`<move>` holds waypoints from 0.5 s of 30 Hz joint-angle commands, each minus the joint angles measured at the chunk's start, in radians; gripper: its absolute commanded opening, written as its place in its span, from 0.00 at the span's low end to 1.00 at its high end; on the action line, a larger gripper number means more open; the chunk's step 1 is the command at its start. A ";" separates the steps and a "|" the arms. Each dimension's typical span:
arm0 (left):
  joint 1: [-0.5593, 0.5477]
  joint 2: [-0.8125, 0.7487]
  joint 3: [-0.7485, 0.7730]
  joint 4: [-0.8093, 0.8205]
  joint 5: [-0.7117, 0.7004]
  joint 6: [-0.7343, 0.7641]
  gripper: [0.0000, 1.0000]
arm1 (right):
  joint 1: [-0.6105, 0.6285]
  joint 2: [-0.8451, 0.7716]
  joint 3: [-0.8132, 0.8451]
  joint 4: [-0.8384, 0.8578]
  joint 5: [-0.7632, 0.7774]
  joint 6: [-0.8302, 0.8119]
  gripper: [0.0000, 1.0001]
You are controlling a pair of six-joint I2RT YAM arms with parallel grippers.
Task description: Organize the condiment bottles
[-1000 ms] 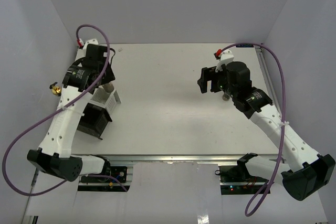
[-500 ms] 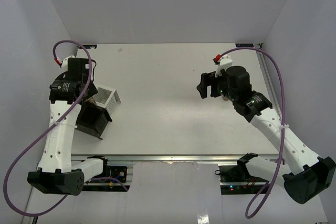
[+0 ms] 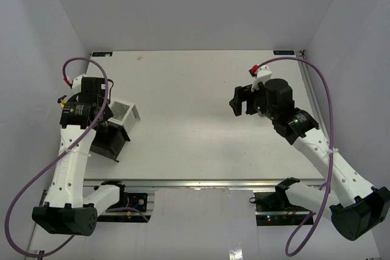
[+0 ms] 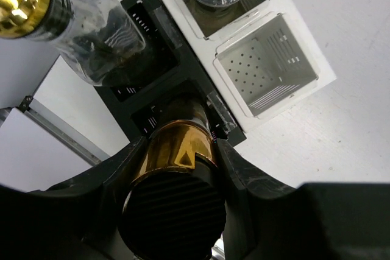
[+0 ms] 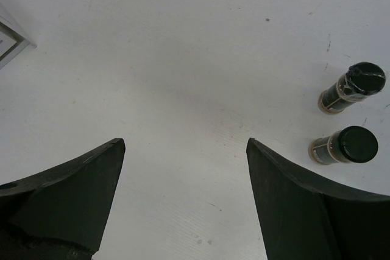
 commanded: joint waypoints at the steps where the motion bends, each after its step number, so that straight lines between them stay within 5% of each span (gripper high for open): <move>1: 0.006 -0.035 -0.069 0.015 -0.040 -0.018 0.00 | -0.003 -0.016 -0.011 0.021 -0.008 -0.010 0.87; 9: 0.006 -0.041 -0.121 0.048 -0.008 -0.016 0.00 | -0.003 -0.008 -0.017 0.026 -0.011 -0.010 0.87; 15: 0.007 -0.026 -0.217 0.131 0.039 -0.005 0.29 | -0.002 -0.021 -0.026 0.024 0.000 -0.015 0.88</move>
